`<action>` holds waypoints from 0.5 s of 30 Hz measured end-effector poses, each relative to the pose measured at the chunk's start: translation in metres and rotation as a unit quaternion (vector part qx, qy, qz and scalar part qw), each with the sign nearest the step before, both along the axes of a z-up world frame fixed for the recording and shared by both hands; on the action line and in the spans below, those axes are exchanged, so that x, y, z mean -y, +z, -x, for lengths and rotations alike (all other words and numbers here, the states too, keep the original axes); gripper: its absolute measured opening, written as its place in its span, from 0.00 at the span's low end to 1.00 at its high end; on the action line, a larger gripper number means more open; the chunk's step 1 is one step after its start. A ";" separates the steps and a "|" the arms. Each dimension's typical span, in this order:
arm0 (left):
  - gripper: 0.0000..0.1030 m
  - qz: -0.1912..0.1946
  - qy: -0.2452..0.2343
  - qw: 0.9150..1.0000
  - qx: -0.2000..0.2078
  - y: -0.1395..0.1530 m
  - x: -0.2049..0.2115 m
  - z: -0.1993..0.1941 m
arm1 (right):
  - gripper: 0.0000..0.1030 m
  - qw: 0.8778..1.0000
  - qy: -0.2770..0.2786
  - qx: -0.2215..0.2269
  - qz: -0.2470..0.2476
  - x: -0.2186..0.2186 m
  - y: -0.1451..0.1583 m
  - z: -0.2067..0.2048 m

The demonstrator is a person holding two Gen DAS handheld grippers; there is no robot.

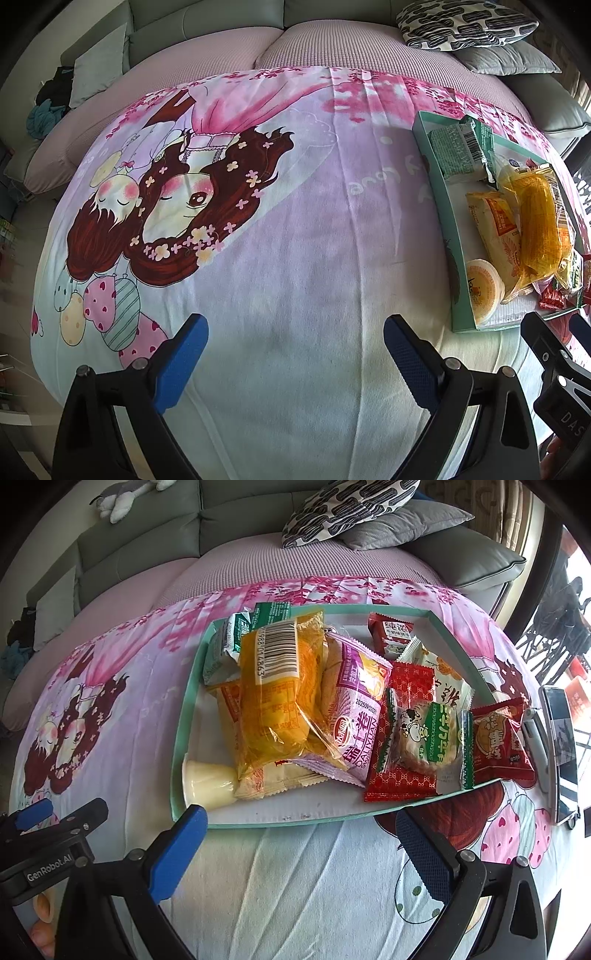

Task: Organize snacks

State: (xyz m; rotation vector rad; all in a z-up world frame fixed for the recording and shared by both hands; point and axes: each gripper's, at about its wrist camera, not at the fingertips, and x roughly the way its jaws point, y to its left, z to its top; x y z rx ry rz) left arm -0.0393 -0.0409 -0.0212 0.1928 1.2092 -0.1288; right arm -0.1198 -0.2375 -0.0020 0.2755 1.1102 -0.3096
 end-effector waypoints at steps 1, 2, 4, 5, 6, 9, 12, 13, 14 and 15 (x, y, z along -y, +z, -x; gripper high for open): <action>0.93 0.000 0.000 1.000 0.000 0.000 0.000 0.000 | 1.00 1.000 0.000 -0.001 0.000 0.000 0.000 0.000; 0.93 0.000 0.000 1.000 0.000 0.000 0.000 0.000 | 1.00 1.000 0.000 -0.001 0.000 0.000 -0.001 0.000; 0.93 0.000 0.000 1.000 0.000 0.000 0.000 0.000 | 1.00 1.000 0.001 -0.002 0.000 0.000 -0.001 0.000; 0.93 0.000 0.000 1.000 0.000 0.000 0.000 0.000 | 1.00 1.000 0.001 -0.002 0.000 0.000 -0.001 0.000; 0.93 0.000 0.000 1.000 0.000 0.000 0.000 0.000 | 1.00 1.000 0.001 -0.002 0.000 0.000 -0.001 0.000; 0.93 0.000 0.000 1.000 0.000 0.000 0.000 0.000 | 1.00 1.000 0.001 -0.002 0.000 0.000 0.000 0.000; 0.93 0.000 0.000 1.000 0.000 0.000 0.000 0.000 | 1.00 1.000 0.001 -0.002 0.000 0.000 0.000 -0.001; 0.93 0.000 0.000 1.000 0.000 0.000 0.000 0.000 | 1.00 1.000 0.001 -0.002 0.000 0.000 0.000 -0.001; 0.93 0.000 0.000 1.000 0.000 0.000 -0.001 0.000 | 1.00 1.000 0.001 -0.003 0.000 0.000 -0.001 -0.001; 0.93 0.000 0.000 1.000 0.000 0.000 -0.001 0.000 | 1.00 1.000 0.001 -0.003 -0.001 0.001 -0.001 0.000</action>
